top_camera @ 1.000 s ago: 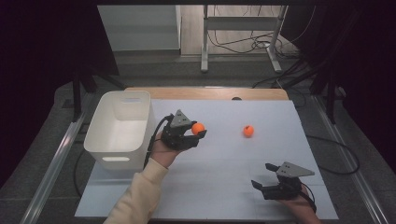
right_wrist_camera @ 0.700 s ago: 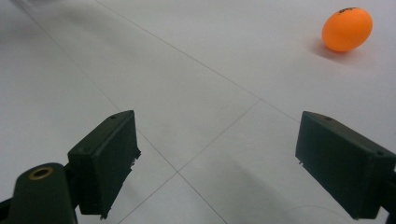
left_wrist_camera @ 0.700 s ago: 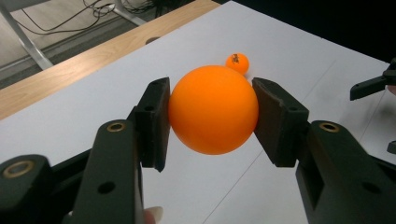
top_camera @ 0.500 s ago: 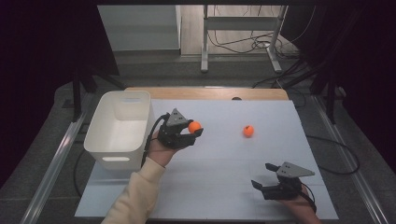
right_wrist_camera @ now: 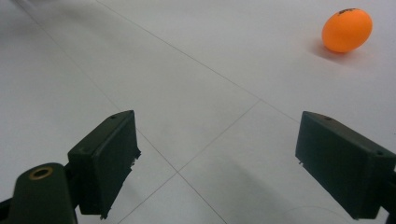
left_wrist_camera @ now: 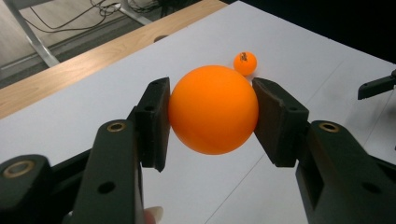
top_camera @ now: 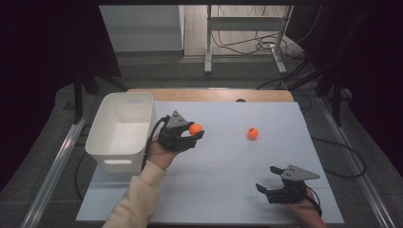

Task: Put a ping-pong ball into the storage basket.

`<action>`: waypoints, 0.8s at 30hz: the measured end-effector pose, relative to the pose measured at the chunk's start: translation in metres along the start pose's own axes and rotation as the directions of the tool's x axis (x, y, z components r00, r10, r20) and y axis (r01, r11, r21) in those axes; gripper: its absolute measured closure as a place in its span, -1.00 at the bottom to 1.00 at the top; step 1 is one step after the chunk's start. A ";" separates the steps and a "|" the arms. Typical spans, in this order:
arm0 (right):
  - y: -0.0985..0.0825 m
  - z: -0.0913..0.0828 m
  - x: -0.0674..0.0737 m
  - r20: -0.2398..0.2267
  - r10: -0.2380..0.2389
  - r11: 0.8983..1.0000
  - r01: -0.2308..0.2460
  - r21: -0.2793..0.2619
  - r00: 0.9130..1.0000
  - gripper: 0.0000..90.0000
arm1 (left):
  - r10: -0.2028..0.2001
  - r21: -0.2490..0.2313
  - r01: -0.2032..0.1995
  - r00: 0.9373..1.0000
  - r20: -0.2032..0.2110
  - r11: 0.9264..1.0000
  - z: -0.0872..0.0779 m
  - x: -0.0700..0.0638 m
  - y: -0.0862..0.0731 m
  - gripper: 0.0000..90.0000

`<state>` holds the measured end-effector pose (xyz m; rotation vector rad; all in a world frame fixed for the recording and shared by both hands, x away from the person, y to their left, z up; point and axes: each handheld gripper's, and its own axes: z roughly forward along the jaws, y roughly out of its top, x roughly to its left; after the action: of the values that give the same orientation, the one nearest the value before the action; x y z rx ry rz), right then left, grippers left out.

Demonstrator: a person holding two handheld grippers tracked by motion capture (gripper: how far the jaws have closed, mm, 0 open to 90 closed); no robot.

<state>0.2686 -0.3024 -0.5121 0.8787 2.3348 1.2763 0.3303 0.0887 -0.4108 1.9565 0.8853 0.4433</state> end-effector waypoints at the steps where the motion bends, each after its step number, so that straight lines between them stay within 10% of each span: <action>1: 0.000 0.000 0.000 0.000 0.000 1.000 0.000 0.000 1.000 -0.70 | -0.001 0.000 0.001 1.000 -0.001 1.000 -0.001 0.000 0.000 0.10; 24: 0.000 0.000 0.000 0.000 -0.002 1.000 0.002 0.003 1.000 -0.70 | -0.013 -0.016 0.012 0.999 -0.044 1.000 -0.014 0.012 0.000 0.10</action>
<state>0.2685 -0.3021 -0.5123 0.8768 2.3379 1.2727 0.3297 0.1058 -0.4044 1.9322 0.9193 0.4865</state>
